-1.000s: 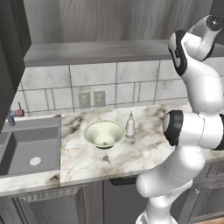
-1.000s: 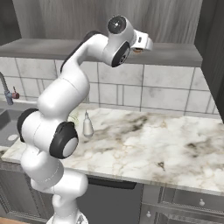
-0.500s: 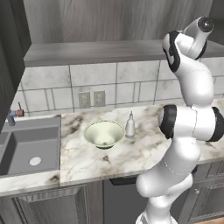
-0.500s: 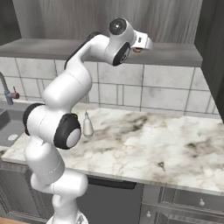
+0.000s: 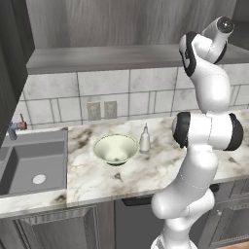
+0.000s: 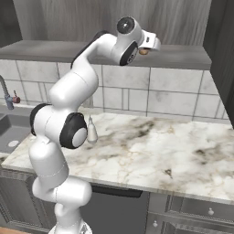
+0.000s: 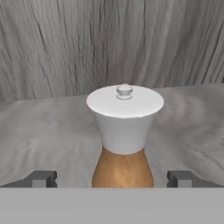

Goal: Retrieve the bottle and the shaker from the cabinet and place them next to the mixing bowl on the counter. Then add garlic from the fridge to the mixing bowl.

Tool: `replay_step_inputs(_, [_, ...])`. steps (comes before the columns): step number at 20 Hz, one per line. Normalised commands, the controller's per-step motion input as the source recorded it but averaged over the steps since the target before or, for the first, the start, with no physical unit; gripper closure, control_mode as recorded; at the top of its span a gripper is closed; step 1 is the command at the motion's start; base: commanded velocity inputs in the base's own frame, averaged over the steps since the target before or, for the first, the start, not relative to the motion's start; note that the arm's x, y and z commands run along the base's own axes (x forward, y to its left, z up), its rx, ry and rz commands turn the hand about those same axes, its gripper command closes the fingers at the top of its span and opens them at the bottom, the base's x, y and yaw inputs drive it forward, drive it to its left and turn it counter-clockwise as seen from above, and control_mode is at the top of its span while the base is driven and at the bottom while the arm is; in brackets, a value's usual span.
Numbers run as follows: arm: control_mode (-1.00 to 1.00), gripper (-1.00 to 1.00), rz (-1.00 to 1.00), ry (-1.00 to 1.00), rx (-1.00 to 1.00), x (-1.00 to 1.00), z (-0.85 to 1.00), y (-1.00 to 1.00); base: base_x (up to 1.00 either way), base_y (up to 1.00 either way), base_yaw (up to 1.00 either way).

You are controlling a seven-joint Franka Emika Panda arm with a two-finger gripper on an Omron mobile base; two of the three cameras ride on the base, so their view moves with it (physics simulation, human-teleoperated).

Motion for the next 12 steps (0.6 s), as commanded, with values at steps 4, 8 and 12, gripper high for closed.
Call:
replay_step_inputs(4, [-1.0, -1.0, 0.0, 0.0, 0.0, 0.0, 0.0, -0.1, 0.0, 0.0, 0.0])
replay_step_inputs(8, [-1.0, -1.0, 0.0, 0.0, 0.0, 0.02, 0.0, -0.14, 0.0, 0.0, 0.0])
replay_step_inputs(12, [-1.0, -1.0, 0.0, 0.0, 0.0, 0.08, -0.01, -0.03, 0.0, 0.0, 0.0])
